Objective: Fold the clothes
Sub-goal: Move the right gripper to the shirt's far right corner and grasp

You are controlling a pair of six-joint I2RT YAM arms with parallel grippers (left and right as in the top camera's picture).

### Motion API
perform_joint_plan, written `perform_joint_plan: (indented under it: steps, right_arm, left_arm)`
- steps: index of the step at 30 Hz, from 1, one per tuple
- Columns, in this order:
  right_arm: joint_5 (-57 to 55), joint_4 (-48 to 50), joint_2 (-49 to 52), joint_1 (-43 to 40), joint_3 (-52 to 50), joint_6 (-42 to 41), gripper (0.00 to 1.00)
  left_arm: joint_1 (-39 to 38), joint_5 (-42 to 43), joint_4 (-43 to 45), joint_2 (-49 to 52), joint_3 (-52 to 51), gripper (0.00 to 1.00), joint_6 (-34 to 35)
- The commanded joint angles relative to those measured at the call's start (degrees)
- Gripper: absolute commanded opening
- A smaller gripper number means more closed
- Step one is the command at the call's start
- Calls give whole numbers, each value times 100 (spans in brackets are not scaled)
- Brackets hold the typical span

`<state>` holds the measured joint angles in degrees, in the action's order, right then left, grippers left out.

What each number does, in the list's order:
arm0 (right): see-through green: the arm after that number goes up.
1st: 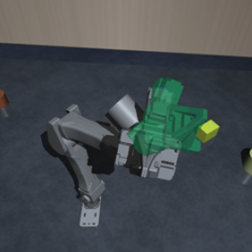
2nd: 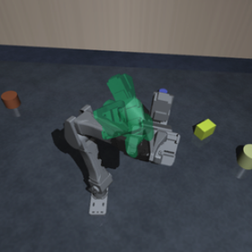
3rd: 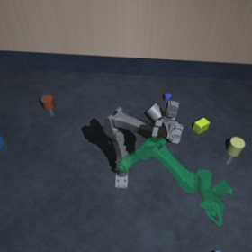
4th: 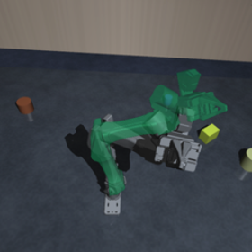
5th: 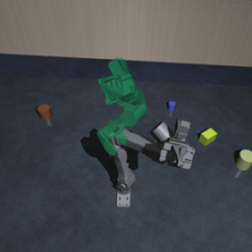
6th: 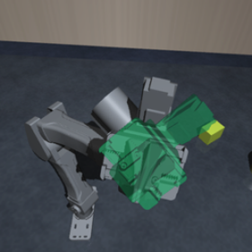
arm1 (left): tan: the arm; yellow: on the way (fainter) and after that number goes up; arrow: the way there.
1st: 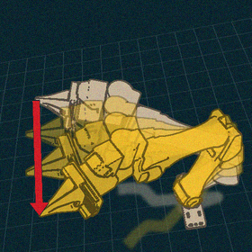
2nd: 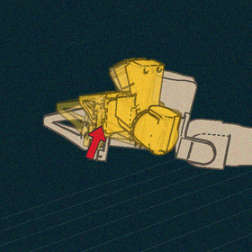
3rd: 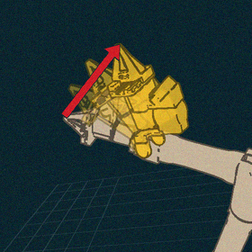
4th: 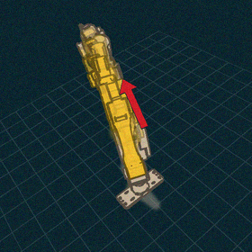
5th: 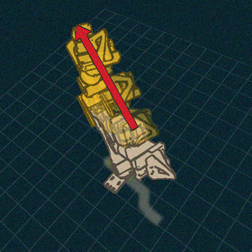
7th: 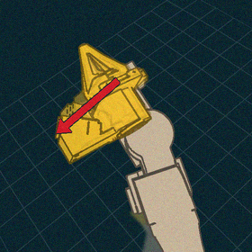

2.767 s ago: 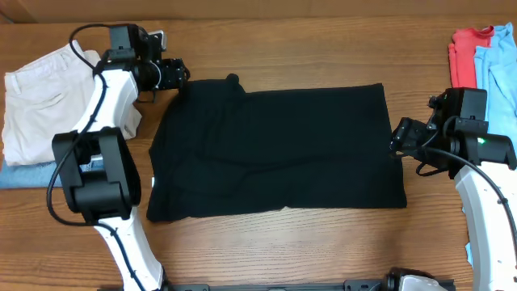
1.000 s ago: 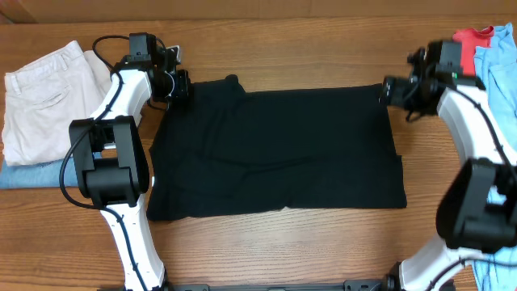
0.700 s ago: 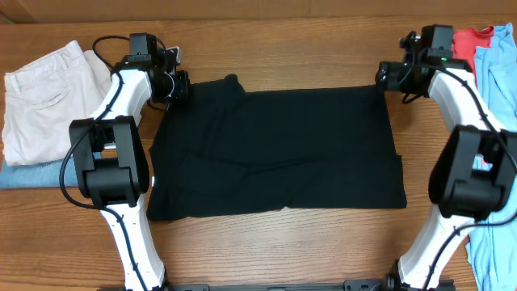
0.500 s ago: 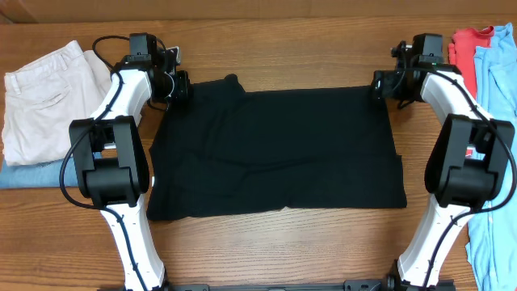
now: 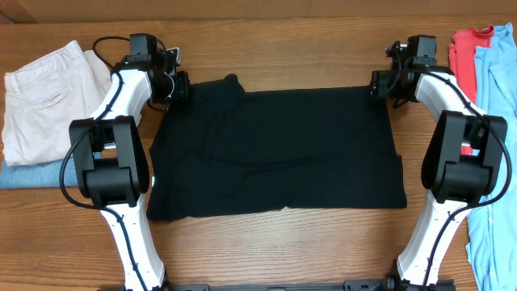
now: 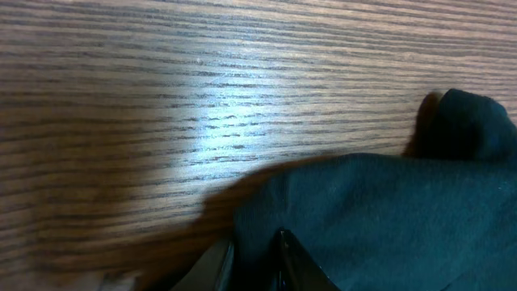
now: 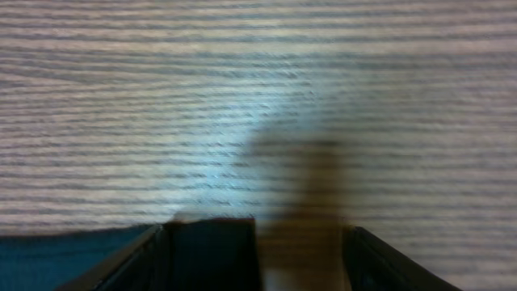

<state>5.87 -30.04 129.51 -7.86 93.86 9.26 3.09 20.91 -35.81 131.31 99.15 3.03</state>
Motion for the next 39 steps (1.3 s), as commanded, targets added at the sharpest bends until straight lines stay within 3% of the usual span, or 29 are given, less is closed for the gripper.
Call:
perform_joint_plan:
  steps: [1,4,10,13,17,28,39]
  right_arm:
    - [74,44,240,149,92,22,72]
    - [68,70,240,212,94,20,63]
    - [63,-11,240,212,92,-7,30]
    - [37,-24,240,210,92,-68,22]
    - [-424,-42,240,210,94,-398,4]
    - [-815,-380,-304,188,111,-815,4]
    - [-905,-1276,-1126,162,111,-1106,4]
  left_arm:
    - [26,-59,-17,-7,122,20,87]
    - [26,-59,-20,-7,122,20,87]
    - [26,-59,-20,-7,122,20,87]
    - [26,-57,-26,-7,122,20,87]
    - [28,-57,-35,-11,125,6,87]
    - [42,-57,-122,-490,125,4,223]
    - [42,-151,-962,-1226,125,4,341]
